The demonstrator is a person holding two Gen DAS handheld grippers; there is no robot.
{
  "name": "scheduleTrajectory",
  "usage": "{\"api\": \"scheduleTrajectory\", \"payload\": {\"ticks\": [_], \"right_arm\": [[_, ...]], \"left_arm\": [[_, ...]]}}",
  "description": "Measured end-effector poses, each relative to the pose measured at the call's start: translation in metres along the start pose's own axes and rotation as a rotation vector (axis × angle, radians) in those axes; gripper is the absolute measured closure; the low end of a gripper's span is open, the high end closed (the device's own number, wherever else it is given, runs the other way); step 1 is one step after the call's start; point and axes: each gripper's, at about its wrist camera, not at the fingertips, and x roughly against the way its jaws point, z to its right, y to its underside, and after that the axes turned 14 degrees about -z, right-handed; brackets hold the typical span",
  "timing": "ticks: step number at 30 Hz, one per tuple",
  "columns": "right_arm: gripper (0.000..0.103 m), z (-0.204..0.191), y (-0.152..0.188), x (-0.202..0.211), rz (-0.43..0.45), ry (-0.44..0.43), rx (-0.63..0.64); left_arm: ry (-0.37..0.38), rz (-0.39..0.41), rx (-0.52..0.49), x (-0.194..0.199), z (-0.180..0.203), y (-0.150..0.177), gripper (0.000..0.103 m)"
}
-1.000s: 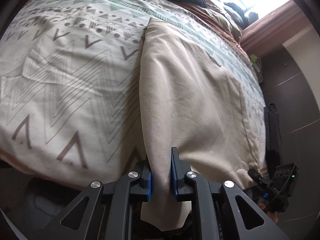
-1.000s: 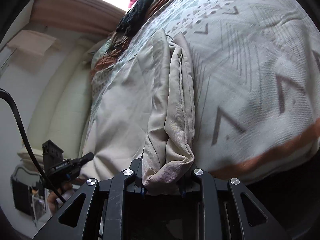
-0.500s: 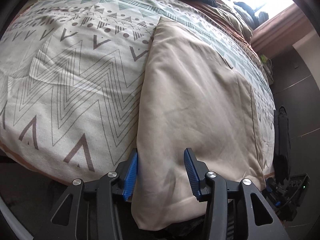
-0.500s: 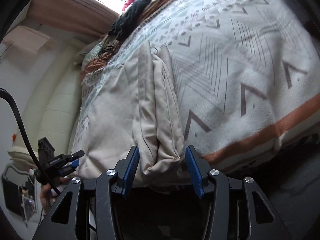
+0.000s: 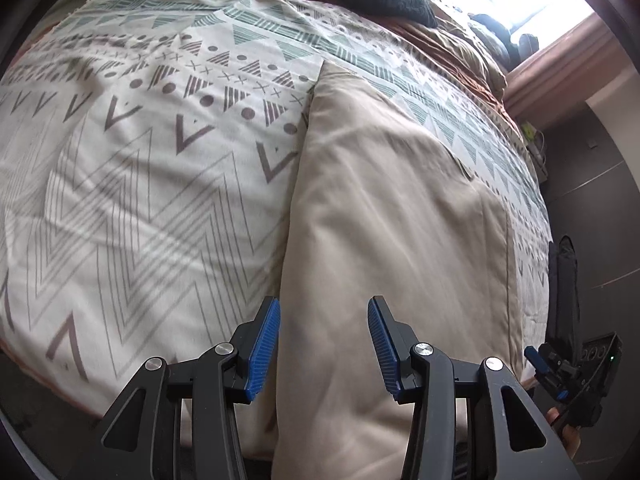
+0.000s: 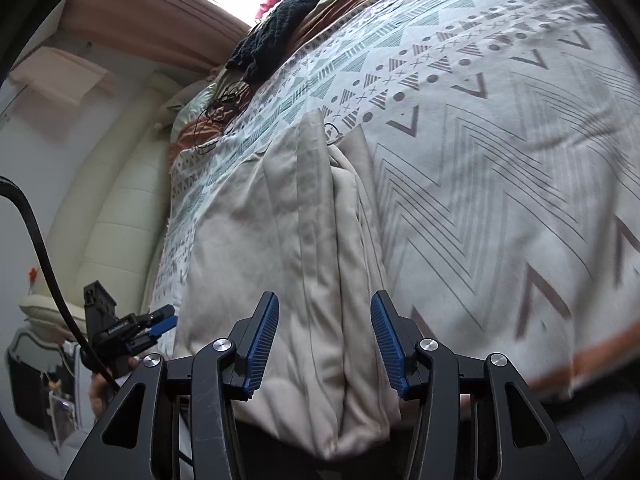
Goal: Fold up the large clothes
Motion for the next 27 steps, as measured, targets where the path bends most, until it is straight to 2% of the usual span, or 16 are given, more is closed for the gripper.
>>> {"api": "scheduleTrajectory", "payload": {"ticks": [4, 14, 22, 27], "right_arm": [[0.054, 0.002, -0.026, -0.01, -0.009, -0.001, -0.012], [0.054, -0.006, -0.099, -0.041, -0.047, -0.017, -0.01], [0.054, -0.002, -0.139, -0.069, -0.09, -0.003, -0.025], [0.055, -0.01, -0.156, -0.079, -0.102, -0.011, 0.031]], "left_arm": [[0.019, -0.001, 0.023, -0.006, -0.004, -0.022, 0.056], [0.01, -0.042, 0.044, -0.027, 0.0, -0.074, 0.055], [0.001, -0.055, 0.046, -0.034, 0.004, -0.102, 0.055], [0.0, -0.052, 0.048, -0.035, 0.007, -0.116, 0.055]]}}
